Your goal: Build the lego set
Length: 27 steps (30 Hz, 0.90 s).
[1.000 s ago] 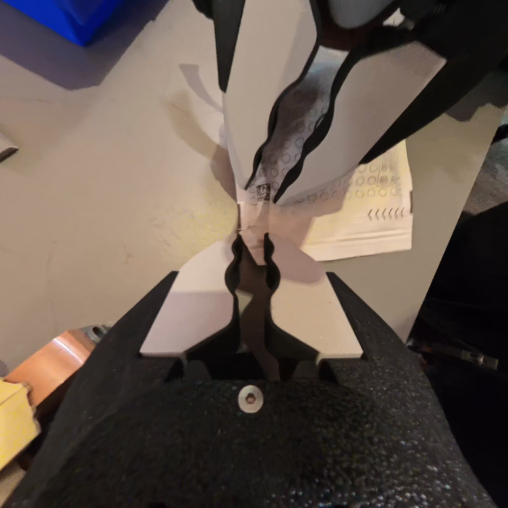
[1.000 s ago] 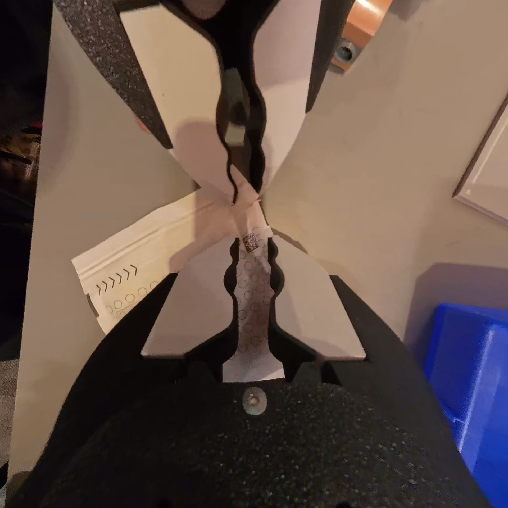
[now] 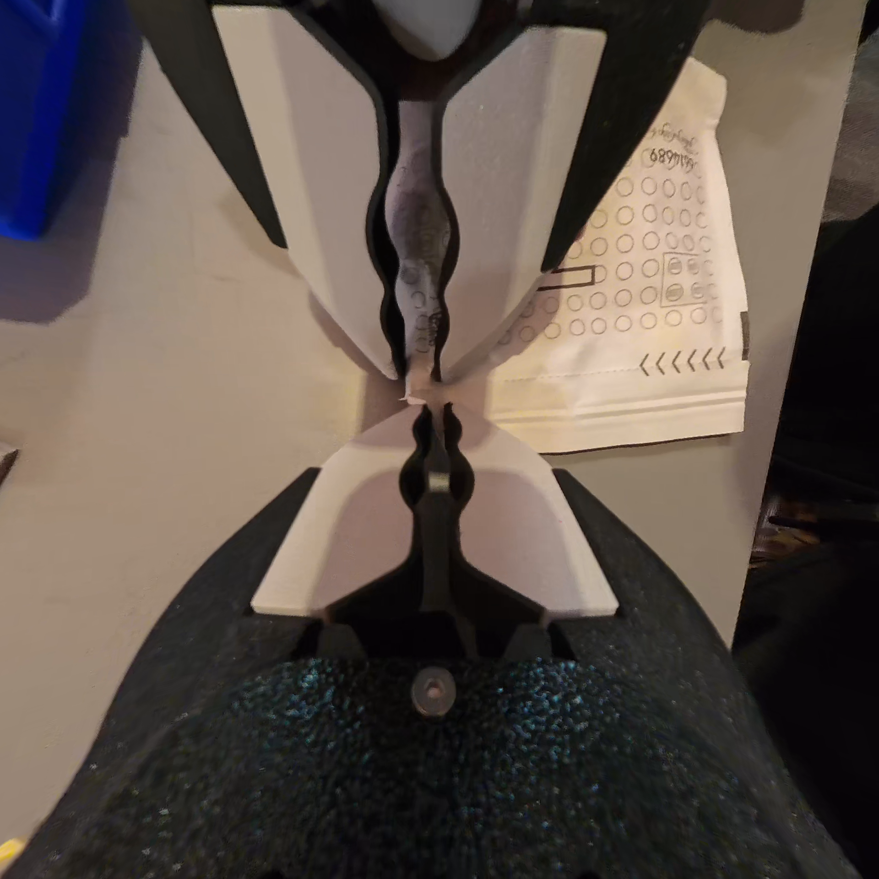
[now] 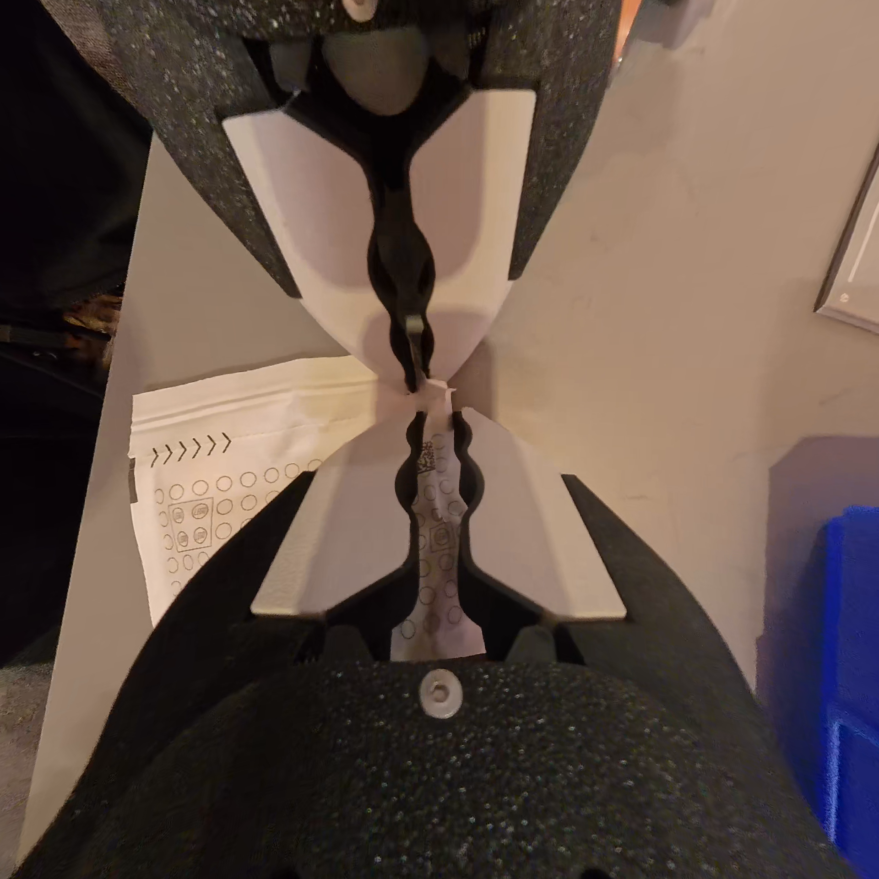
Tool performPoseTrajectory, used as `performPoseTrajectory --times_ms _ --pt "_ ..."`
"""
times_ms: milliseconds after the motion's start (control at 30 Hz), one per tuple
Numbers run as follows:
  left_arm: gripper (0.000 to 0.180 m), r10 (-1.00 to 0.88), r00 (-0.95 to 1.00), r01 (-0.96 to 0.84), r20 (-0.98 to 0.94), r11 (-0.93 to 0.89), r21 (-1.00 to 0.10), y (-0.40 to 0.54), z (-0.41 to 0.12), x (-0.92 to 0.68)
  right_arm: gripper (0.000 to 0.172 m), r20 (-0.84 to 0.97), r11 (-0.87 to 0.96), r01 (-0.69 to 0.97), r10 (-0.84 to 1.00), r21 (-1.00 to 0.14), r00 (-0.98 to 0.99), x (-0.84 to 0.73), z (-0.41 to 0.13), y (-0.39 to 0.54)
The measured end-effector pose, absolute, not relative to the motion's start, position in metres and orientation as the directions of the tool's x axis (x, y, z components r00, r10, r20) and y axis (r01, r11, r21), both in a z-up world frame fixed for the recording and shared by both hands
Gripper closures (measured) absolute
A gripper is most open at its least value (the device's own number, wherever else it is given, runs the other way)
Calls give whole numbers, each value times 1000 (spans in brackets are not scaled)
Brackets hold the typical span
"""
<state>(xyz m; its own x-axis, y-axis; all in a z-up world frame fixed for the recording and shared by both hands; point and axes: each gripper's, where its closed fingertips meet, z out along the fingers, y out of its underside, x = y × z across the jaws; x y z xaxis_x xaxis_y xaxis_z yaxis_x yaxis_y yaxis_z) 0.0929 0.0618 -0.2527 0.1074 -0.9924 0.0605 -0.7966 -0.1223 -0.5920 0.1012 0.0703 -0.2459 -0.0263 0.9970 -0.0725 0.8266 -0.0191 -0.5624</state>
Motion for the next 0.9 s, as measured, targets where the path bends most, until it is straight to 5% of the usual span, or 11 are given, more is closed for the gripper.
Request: performPoseTrajectory --times_ms 400,600,900 --pt "180 -913 -8 -781 -408 261 -567 67 -250 97 167 -166 -91 807 986 -583 -9 105 -245 67" --pt "180 -713 -86 -801 -696 465 -377 68 -249 97 171 -213 -133 806 977 -577 9 104 -246 66" --pt "180 -505 -183 -769 -844 608 -197 63 -242 91 171 -332 -235 750 943 -618 22 97 -243 59"
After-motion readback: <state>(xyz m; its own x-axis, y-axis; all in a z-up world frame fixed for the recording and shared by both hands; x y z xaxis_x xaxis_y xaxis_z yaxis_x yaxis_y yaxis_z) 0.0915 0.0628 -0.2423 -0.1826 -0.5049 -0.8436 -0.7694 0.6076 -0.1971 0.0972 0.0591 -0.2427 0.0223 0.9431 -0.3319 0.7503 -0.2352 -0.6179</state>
